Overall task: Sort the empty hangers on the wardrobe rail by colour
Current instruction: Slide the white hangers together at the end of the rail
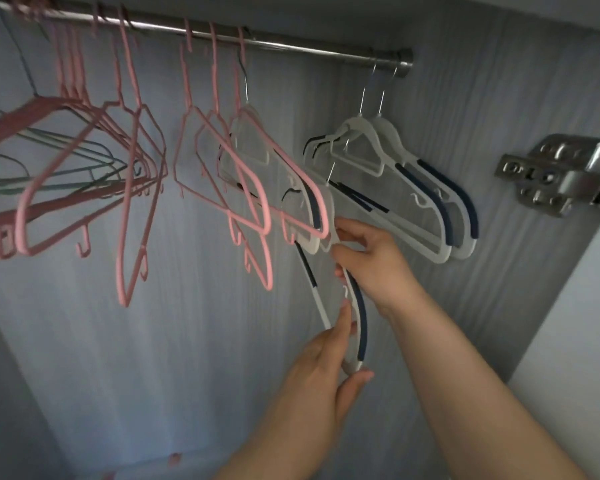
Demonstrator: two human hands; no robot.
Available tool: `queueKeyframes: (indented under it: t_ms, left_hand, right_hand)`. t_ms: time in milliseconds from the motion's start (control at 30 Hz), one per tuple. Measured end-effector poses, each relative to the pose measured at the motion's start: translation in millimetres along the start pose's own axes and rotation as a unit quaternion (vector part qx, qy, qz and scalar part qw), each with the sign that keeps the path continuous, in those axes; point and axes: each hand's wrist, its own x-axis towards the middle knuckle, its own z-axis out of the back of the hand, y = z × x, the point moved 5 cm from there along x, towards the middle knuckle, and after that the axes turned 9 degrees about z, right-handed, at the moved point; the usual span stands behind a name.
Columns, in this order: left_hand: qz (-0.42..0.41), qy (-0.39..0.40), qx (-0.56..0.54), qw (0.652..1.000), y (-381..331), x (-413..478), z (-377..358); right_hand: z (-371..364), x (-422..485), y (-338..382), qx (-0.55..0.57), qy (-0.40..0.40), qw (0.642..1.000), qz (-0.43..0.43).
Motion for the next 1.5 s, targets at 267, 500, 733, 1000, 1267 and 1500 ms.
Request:
queueKeyframes:
  t_ms: [267, 500, 733, 1000, 1267, 1500]
  left_hand:
    - [-0.036, -0.025, 0.046, 0.998, -17, 31, -21]
    - [-0.037, -0.100, -0.037, 0.994, -36, 76, 6]
    - [0.014, -0.081, -0.031, 0.996, -14, 96, 3]
    - [0.027, -0.142, -0.055, 0.988, 12, 55, 10]
    - [0.105, -0.187, -0.066, 0.975, 18, 35, 44]
    - [0.136, -0.180, -0.071, 0.972, 24, 25, 53]
  right_hand:
    - [14, 15, 19, -0.075, -0.014, 0.997, 0.022]
    - [12, 70, 63, -0.098, -0.034, 0.992, 0.078]
    - [4, 98, 49, -0.179, -0.026, 0.983, 0.008]
    - [-15, 55, 108, -0.265, -0.039, 0.939, 0.213]
    - [-69, 44, 66, 0.149, 0.063, 0.982, -0.097]
    - [-90, 48, 72, 0.080, 0.033, 0.996, 0.007]
